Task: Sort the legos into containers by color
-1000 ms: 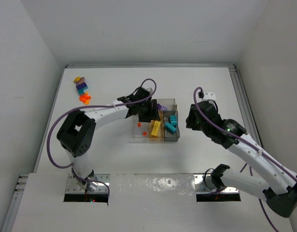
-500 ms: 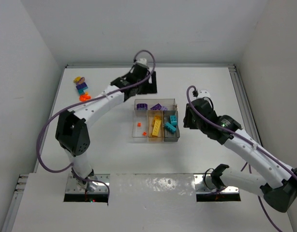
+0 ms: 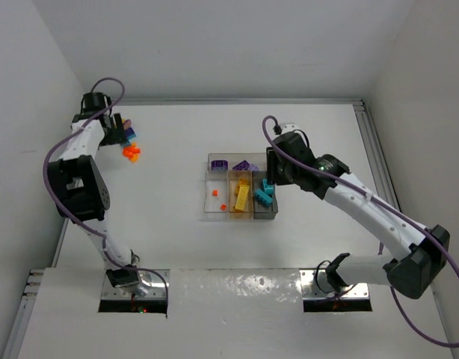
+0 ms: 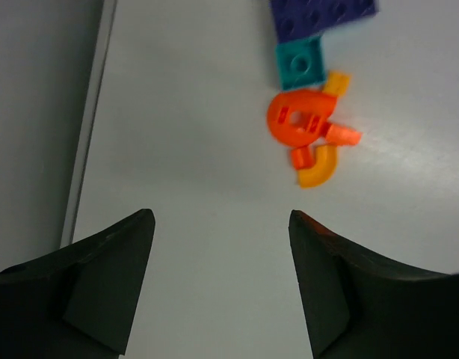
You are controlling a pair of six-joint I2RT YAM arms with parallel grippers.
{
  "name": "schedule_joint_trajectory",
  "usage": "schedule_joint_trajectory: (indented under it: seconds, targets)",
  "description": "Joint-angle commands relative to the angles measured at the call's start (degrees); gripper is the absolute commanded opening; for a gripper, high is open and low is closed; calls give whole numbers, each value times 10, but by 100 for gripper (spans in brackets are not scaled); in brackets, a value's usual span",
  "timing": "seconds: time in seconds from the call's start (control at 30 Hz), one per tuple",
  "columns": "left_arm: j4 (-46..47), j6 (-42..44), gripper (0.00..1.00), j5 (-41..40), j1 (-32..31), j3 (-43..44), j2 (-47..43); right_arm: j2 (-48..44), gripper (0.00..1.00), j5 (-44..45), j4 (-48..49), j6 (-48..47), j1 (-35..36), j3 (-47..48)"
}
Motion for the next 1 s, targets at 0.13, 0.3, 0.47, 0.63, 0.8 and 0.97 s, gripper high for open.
schedule_joint_trajectory:
  seconds: [0.13, 0.3, 0.47, 0.63, 0.8, 0.97]
  targets:
    - [40, 140, 66, 128, 41, -61, -17, 47, 40, -42, 3, -2, 3, 54]
    - [73, 208, 65, 118, 59, -56, 12, 7, 40, -34, 28, 3, 3, 6]
    - [29, 177, 49, 257, 85, 36, 82, -38, 38, -19, 63, 11, 3, -43]
    - [63, 148, 38, 304, 84, 48, 112, -62, 37, -5, 70, 5, 3, -64]
    - [48, 129, 40, 264, 77, 97, 148, -100, 37, 11, 83, 3, 3, -99]
    - [55, 128, 38, 214, 63, 107, 165, -118, 36, 23, 92, 0, 3, -125]
